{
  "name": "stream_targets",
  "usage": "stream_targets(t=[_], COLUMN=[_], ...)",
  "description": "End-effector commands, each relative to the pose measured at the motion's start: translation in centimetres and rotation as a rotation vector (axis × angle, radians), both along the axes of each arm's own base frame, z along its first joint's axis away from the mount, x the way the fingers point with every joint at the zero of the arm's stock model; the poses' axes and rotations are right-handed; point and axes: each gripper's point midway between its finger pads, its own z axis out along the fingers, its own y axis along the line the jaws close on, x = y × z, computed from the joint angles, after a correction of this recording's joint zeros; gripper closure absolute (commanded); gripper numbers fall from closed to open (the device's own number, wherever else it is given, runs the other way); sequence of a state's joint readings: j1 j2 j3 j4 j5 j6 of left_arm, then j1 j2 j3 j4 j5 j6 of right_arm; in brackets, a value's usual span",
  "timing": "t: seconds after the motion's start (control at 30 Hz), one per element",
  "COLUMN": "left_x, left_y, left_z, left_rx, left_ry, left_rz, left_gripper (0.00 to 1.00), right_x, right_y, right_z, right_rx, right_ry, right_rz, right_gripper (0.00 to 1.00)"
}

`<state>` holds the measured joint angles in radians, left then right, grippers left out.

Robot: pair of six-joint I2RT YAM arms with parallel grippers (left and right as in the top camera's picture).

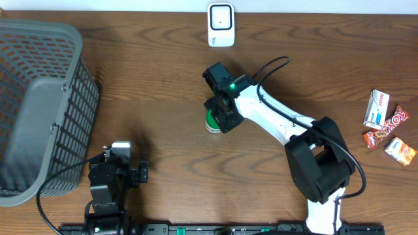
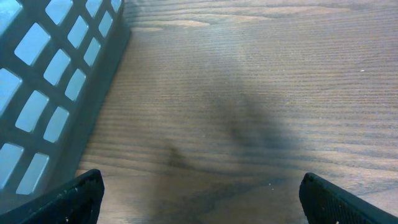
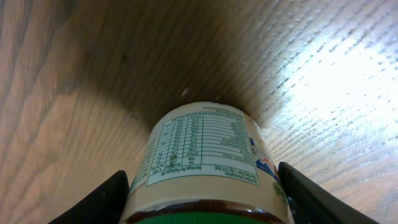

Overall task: Scan the item barcode
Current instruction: 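Lower the right gripper around the bottle and close on it, then lift the bottle and carry it to the white scanner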

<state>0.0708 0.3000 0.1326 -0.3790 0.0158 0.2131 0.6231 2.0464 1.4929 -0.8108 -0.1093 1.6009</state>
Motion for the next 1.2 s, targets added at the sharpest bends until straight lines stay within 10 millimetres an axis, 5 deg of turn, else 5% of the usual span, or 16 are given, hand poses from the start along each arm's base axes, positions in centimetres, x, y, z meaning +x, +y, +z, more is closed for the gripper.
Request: stream_targets(t=[0.0,0.2,0.33,0.7,0.87,1.17], left_x=[-0.5,-0.5,-0.5,-0.5,-0.5,-0.5], left_y=[0.1,0.1,0.1,0.1,0.1,0.1], left_z=[-1.0,-1.0,-1.0,-1.0,-1.0,-1.0], left_rx=[0.006,0.006,0.007,0.006,0.006,0.007], left_ry=[0.037,0.037,0.037,0.037,0.037,0.037], left_rz=[0.007,0.007,0.006,0.007,0.007,0.006], left_gripper=[0.00,0.00,0.00,0.00,0.00,0.00], right_x=[0.1,0.1,-1.6,-5.4,-7.6,-10.4], right_y=[-0.4,-0.5,-0.9,-1.4,-2.9,-2.6], right_z=[-0.3,-0.2,0.2,8.1,10.3,12.9], right_rx=[-0.042,-0.081,-0.038,0.405,0.509,0.715], right_ry=[-0.044,-0.122,-0.088,-0.069,-0.011,0.012], right_rz=[0.184,0.585,0.795,0.904,0.911,0.981], right_gripper=[0.42,0.45,0.48,0.47,0.47,0.48])
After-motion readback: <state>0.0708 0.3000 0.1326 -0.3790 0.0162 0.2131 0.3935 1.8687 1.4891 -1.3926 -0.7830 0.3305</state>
